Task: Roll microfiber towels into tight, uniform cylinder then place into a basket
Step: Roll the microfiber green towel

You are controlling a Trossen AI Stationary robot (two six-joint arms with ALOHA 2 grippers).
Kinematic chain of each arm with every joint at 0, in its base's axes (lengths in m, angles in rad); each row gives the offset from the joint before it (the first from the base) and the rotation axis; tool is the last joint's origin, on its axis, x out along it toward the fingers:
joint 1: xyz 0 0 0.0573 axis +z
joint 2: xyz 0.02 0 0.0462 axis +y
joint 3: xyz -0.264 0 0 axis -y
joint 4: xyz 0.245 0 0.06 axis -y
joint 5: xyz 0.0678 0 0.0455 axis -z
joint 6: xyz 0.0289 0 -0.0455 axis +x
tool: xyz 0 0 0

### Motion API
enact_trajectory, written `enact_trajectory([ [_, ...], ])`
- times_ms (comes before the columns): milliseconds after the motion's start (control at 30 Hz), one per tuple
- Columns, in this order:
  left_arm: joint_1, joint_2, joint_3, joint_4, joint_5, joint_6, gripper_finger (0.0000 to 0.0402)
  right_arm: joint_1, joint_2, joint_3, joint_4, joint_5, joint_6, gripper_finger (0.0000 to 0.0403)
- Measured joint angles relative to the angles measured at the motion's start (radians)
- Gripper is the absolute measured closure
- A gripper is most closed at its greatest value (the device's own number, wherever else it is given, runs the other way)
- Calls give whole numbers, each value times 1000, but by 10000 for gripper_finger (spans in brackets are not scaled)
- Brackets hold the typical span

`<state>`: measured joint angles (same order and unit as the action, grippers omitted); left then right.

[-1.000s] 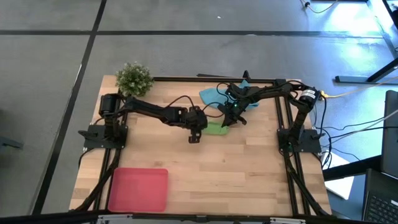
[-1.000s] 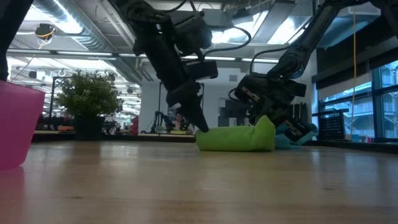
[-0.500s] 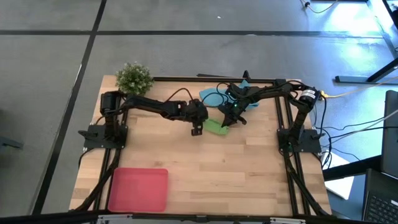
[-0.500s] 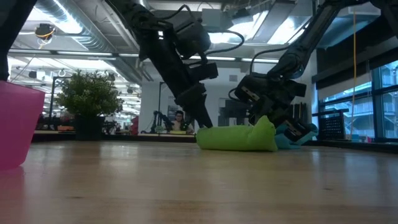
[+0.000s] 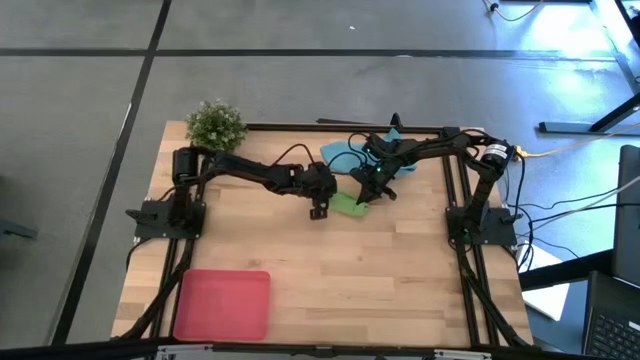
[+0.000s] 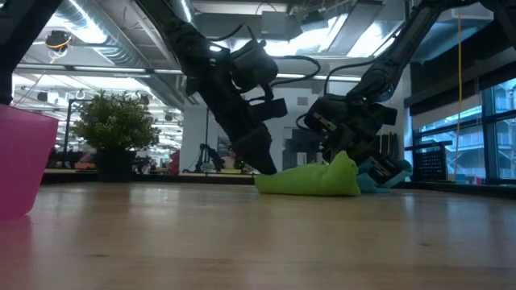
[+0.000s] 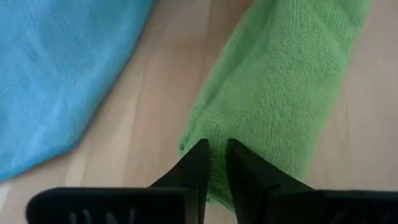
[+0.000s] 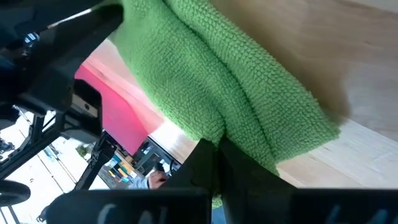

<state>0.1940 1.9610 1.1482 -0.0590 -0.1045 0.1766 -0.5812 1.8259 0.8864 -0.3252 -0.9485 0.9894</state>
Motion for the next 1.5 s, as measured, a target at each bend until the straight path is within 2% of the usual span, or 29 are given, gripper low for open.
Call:
enact_trajectory([
  [433, 20, 35, 2, -7, 24, 12, 398, 0, 0, 0, 20, 12, -39, 391],
  [633, 20, 42, 3, -15, 38, 9, 401, -12, -10, 0, 24, 15, -66, 391],
  [900, 20, 43, 3, -23, 43, 9, 401, -24, -41, 0, 1, 118, -33, 391],
  [1000, 20, 43, 2, -24, 44, 9, 401, -24, -42, 0, 23, 125, -113, 389],
  [1267, 20, 45, 1, -28, 45, 9, 401, -10, -42, 0, 25, 115, -183, 347],
  [1500, 20, 45, 1, -28, 46, 9, 401, -17, -42, 0, 19, 191, -132, 294],
])
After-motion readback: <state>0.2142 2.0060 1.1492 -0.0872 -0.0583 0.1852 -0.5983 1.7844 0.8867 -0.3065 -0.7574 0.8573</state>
